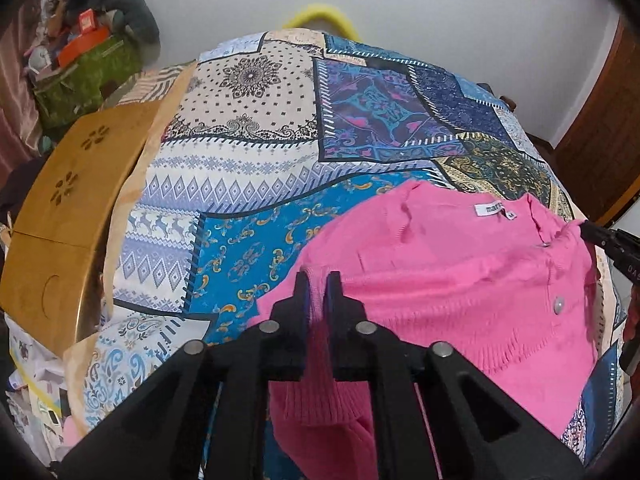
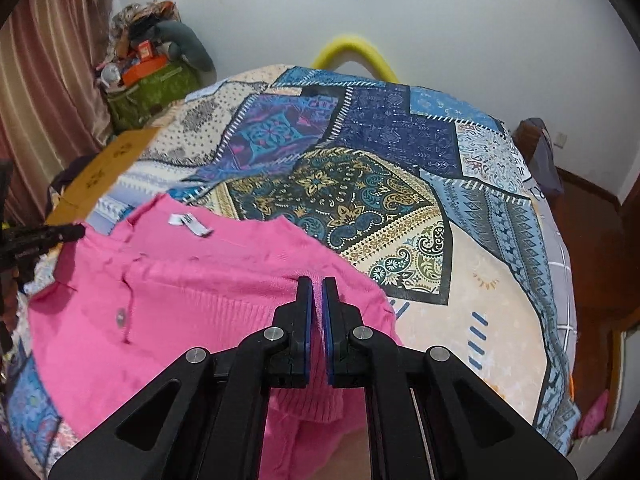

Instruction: Fold small clothes

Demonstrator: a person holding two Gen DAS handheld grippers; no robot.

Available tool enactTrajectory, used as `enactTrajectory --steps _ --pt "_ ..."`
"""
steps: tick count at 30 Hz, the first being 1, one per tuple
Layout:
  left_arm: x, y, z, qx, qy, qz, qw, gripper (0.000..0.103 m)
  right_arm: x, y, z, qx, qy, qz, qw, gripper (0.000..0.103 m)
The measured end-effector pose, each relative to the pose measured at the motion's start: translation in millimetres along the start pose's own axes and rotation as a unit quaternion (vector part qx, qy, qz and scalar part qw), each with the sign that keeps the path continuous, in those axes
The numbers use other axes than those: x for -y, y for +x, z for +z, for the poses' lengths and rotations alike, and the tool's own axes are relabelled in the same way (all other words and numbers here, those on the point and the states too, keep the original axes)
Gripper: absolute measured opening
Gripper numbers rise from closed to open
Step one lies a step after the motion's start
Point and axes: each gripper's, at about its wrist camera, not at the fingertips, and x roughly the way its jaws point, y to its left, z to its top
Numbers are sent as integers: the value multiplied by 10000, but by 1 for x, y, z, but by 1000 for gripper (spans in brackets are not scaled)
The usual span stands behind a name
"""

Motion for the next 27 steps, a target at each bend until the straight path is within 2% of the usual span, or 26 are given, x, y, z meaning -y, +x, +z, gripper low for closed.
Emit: enactTrajectory --steps 2,4,5,6,9,13,17,20,23,27 --pt "-2 -6 1 63 31 75 9999 20 -2 -2 1 -19 -147 -74 9999 18" --pt "-1 -20 1 201 123 153 9996 40 -4 -9 1 50 -220 -105 9997 48" --pt "0 -27 0 274 140 181 9994 57 -6 -14 1 146 -245 -113 9995 53" --pt "0 -32 0 338 149 188 9991 63 -8 -20 1 248 -274 -101 9993 58" --pt "7 -45 -6 276 262 79 9992 67 -17 -31 0 262 -387 32 9989 74" --pt "23 -42 -21 35 537 -5 9986 69 -35 -33 -10 100 -630 272 9976 78" --pt "45 -25 -38 -274 974 34 9949 69 -53 -19 -24 -253 -979 237 9946 78" --pt "63 -9 -45 -486 1387 121 9891 71 -63 -5 -34 -491 -1277 131 9905 78" --pt "73 -2 -42 -327 1678 398 9845 82 -70 8 -37 -610 -1567 -32 9858 78" --pt "72 11 -18 -508 1691 89 9842 83 -70 17 -27 -622 -1705 -36 9834 78"
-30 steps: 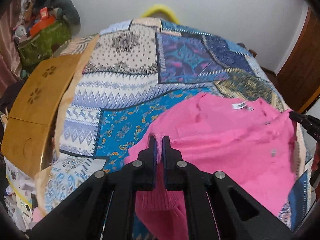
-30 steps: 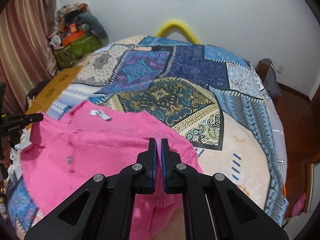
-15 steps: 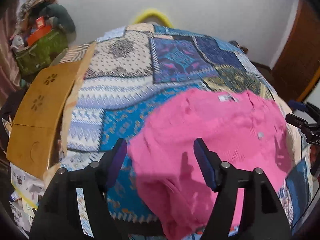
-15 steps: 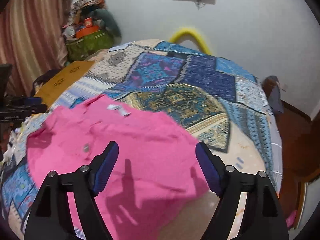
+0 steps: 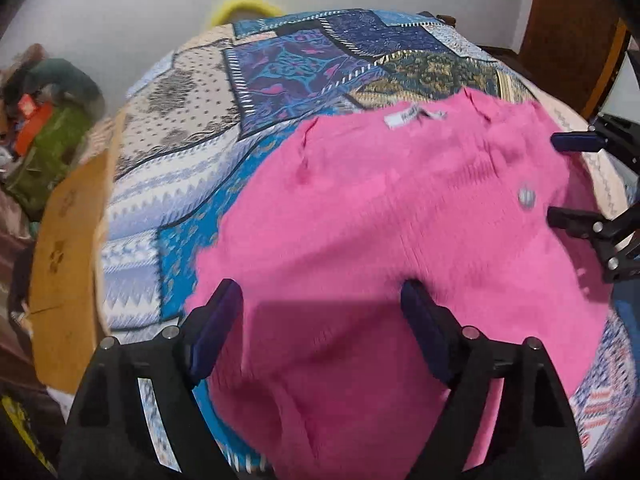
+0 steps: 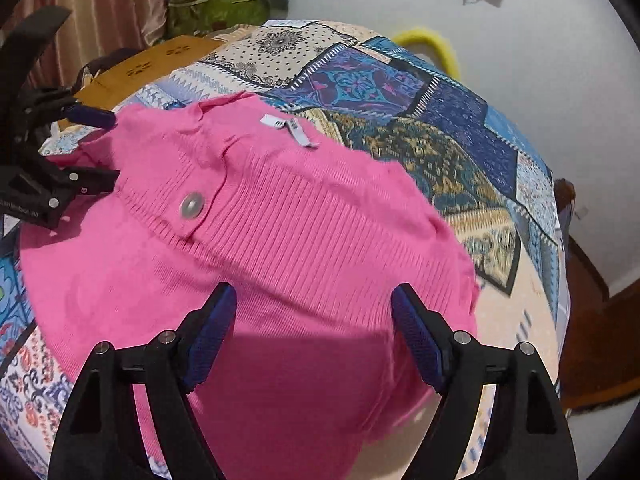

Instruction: Fold small clothes

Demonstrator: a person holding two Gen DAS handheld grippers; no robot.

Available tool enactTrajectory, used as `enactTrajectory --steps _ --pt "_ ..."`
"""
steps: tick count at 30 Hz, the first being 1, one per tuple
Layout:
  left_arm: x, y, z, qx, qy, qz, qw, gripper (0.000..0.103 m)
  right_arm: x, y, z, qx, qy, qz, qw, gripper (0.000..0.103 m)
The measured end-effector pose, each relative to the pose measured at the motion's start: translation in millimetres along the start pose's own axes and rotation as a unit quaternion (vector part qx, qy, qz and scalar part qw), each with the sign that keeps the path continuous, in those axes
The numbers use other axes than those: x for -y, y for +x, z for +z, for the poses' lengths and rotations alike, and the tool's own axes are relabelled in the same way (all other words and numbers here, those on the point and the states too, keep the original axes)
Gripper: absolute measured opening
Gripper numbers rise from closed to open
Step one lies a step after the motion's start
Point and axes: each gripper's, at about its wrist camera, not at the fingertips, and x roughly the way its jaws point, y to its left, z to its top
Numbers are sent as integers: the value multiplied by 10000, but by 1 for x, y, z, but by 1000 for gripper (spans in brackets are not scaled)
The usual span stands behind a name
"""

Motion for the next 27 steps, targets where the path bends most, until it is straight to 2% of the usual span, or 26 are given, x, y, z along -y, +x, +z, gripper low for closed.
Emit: enactTrajectory --steps 3,5,7,8,11,14,16,20,24,25,27 --pt "-17 2 29 96 -238 24 9997 82 16 1 15 131 234 -36 9996 76" --pt "-37 -3 52 265 -717 398 9963 82 35 -3 25 299 724 -333 9964 76" --pt "-60 -14 66 506 -1317 671 9877 82 56 -11 28 515 1333 -511 9884 76" --pt "-70 -21 69 608 -1550 627 9840 82 67 -17 27 635 1643 -463 9833 76" --pt "-87 -40 62 856 -2013 159 9756 82 77 -31 25 860 1899 -481 9769 76" --pt "-80 -47 46 745 -1848 -60 9799 82 76 -42 22 876 1801 -431 9788 76" --pt "-66 -44 34 539 -1579 -60 9860 82 70 -46 18 856 1699 -406 9809 76" --pt "-34 -33 5 118 -926 -15 9956 82 56 -46 8 696 1405 -75 9876 76" --pt "-10 -10 -8 -392 -440 -132 9982 82 37 -42 -2 508 1020 106 9934 77" --pt "-4 -4 -8 -499 -297 -58 9983 82 32 -40 -5 459 934 122 9945 77" --pt "2 1 -3 -434 -111 96 9990 85 25 -33 -9 337 763 111 9965 77"
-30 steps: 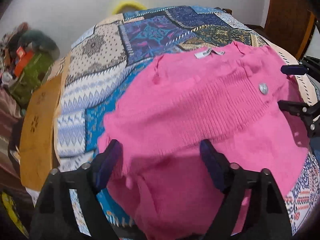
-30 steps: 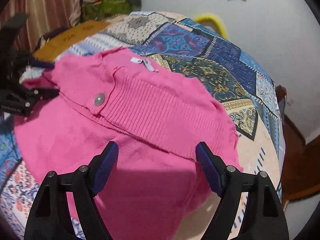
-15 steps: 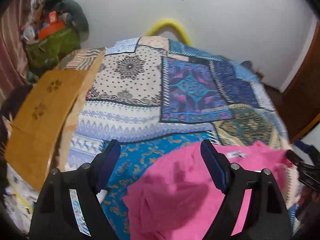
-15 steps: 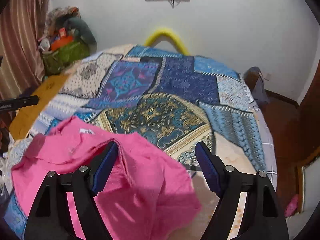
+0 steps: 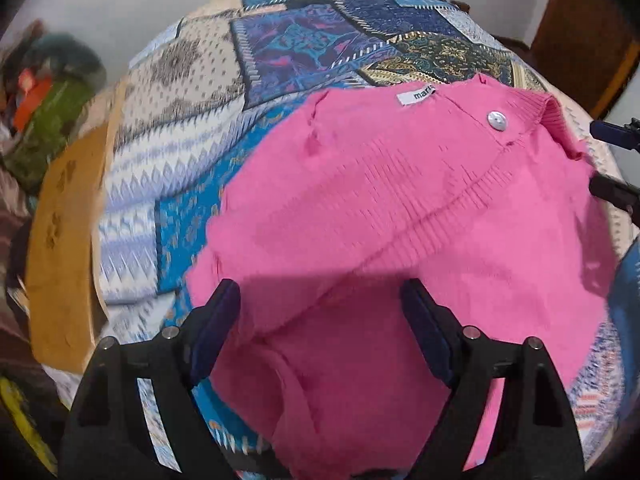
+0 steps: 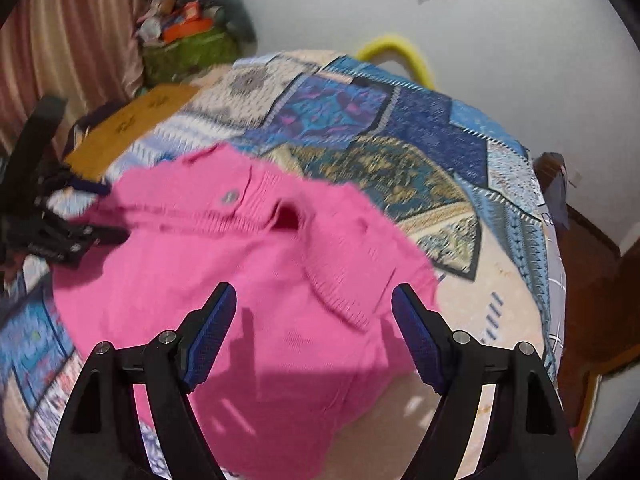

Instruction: Fold small clothes

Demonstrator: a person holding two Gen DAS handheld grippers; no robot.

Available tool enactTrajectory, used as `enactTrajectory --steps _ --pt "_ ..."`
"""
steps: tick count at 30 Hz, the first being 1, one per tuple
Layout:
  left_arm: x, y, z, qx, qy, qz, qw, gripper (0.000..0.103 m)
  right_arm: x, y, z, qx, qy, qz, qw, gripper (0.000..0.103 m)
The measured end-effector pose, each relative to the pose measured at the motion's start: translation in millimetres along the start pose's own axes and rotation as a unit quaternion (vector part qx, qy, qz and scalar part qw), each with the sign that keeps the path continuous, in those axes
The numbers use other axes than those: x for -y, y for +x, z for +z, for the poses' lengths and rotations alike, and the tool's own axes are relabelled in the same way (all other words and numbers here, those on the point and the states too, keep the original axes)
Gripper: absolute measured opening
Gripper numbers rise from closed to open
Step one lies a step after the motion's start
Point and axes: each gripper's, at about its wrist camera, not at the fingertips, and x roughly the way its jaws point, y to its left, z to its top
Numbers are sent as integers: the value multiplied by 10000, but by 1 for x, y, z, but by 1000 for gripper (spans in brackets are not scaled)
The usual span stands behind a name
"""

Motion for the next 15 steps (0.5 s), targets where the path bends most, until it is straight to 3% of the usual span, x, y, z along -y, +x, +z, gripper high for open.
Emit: enactTrajectory --steps 6,10,13,15 --pt "-13 13 50 110 -106 -202 9997 87 5 16 -2 -182 -169 -80 9997 77" --pt "-34 32 88 128 -381 203 9990 87 24 27 8 -249 -170 -291 9991 75" --pt "-53 42 109 167 -823 412 9956 86 51 36 16 -235 202 -519 9982 74" --pt "-68 38 119 286 -1144 738 9903 79 72 38 22 -138 612 -730 9954 65"
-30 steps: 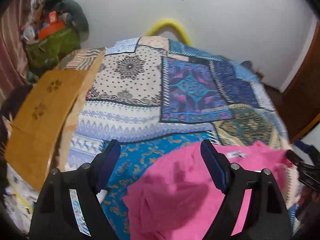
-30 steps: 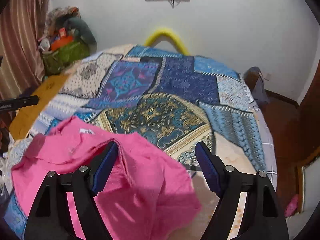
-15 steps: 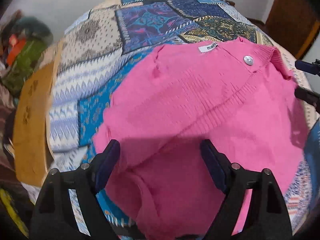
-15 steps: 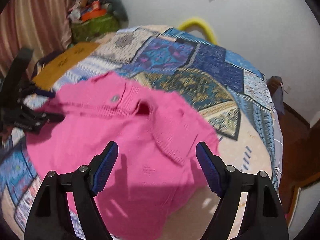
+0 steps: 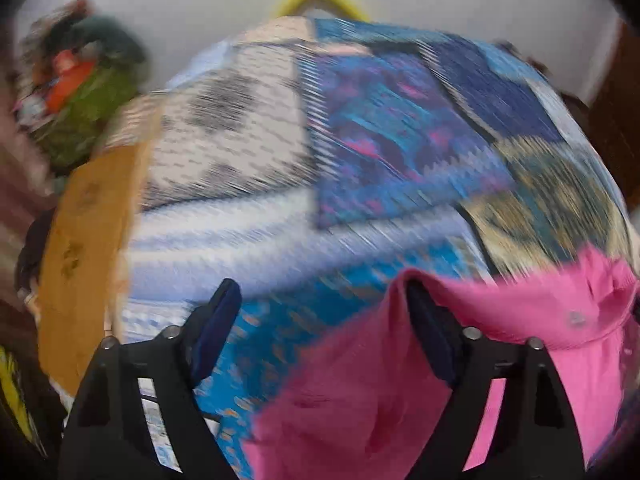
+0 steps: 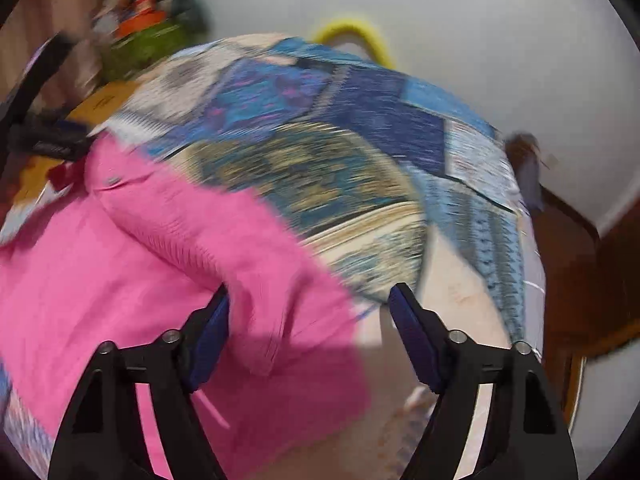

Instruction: Fold small clothes

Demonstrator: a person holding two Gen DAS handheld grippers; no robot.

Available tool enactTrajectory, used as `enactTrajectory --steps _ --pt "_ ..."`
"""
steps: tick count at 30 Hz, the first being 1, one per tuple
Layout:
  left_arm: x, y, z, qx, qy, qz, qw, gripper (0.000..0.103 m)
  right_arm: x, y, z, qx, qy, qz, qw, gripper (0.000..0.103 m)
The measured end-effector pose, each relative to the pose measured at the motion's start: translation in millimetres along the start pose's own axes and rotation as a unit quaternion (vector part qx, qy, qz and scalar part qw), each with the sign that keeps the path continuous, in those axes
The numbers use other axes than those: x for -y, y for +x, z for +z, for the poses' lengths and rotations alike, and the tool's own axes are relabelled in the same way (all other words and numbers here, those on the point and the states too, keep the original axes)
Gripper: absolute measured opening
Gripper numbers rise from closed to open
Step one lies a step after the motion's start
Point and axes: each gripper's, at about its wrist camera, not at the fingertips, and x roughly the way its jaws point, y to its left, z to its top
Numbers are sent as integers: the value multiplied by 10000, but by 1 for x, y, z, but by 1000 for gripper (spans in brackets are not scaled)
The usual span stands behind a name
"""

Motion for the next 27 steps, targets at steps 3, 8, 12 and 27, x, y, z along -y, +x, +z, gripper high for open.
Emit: enactTrajectory --steps 3,8,12,27 --pt "-25 -18 10 331 -475 132 9982 79 24 -7 6 287 610 -245 9974 61" --pt "-49 -48 -14 314 -715 -492 9957 79 27 -26 1 362 681 -2 9970 61" --pt "-48 -69 -55 128 -562 -800 9951 79 12 -42 -14 244 530 430 9974 61" --pt "-23 -100 -201 -329 -331 -1690 9845 30 -40 -57 -110 -472 415 1302 9895 36"
